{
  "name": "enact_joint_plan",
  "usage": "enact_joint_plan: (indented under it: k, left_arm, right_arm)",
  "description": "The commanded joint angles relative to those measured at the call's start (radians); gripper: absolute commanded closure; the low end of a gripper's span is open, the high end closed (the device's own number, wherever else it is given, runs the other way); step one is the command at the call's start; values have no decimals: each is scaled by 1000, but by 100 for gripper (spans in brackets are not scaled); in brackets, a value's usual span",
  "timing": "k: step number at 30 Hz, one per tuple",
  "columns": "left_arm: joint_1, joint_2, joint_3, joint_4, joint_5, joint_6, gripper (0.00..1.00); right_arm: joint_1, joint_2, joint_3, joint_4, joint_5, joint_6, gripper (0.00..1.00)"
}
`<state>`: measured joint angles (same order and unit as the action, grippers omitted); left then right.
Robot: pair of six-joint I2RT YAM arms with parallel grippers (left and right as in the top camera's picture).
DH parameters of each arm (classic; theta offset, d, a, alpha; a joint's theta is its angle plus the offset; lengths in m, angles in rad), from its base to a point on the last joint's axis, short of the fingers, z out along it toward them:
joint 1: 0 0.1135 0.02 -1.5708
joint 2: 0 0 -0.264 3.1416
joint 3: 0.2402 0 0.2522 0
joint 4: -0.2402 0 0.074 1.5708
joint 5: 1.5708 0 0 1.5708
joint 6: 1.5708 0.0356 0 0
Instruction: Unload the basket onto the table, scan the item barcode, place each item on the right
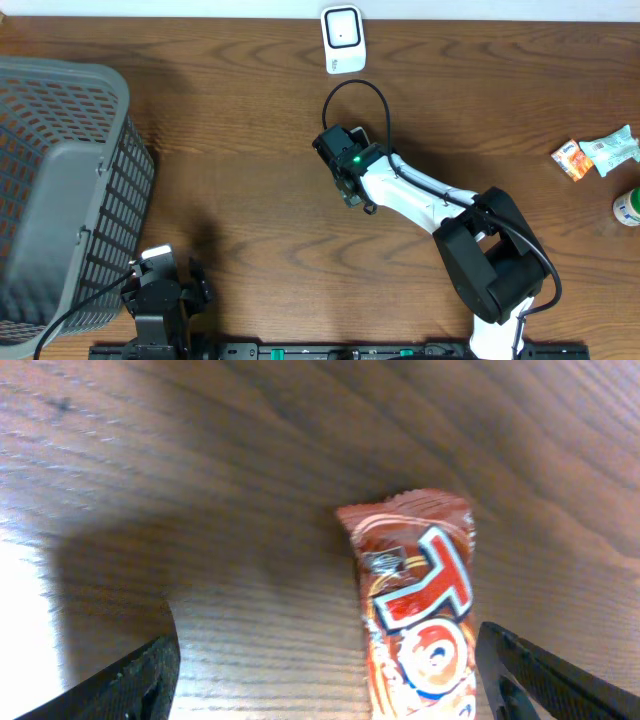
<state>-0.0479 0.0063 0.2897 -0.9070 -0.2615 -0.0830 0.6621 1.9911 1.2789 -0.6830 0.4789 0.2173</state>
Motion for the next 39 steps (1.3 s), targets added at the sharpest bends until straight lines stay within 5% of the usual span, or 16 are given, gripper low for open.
enact_joint_plan:
  k: [1, 12, 15, 17, 18, 23, 32, 39]
  left_arm:
    - [-3, -2, -9, -32, -9, -8, 15]
    - [-3, -2, -9, -32, -9, -8, 15]
    - [-3, -2, -9, -32, -9, -8, 15]
    - [-3, -2, -9, -31, -9, -8, 15]
    - [-3, -2, -9, -32, -9, -8, 15]
    - [-3, -2, -9, -31, -10, -8, 15]
    - [-3, -2, -9, -31, -9, -8, 15]
    - [-3, -2, -9, -32, -9, -8, 15]
  right_arm:
    - [-22, 41, -5, 8, 90, -33, 9]
    - [-107, 59, -5, 42, 38, -51, 19]
    - [-119, 69, -5, 66, -64, -49, 56]
    - [-125, 74, -5, 76, -109, -23, 93]
    - [-126, 74, -5, 76, -121, -19, 99]
    - [-124, 56, 45, 25, -321, -17, 99]
    - [-161, -37, 138, -85, -1198, -178, 99]
    - [-172, -6, 87, -48, -1485, -398, 99]
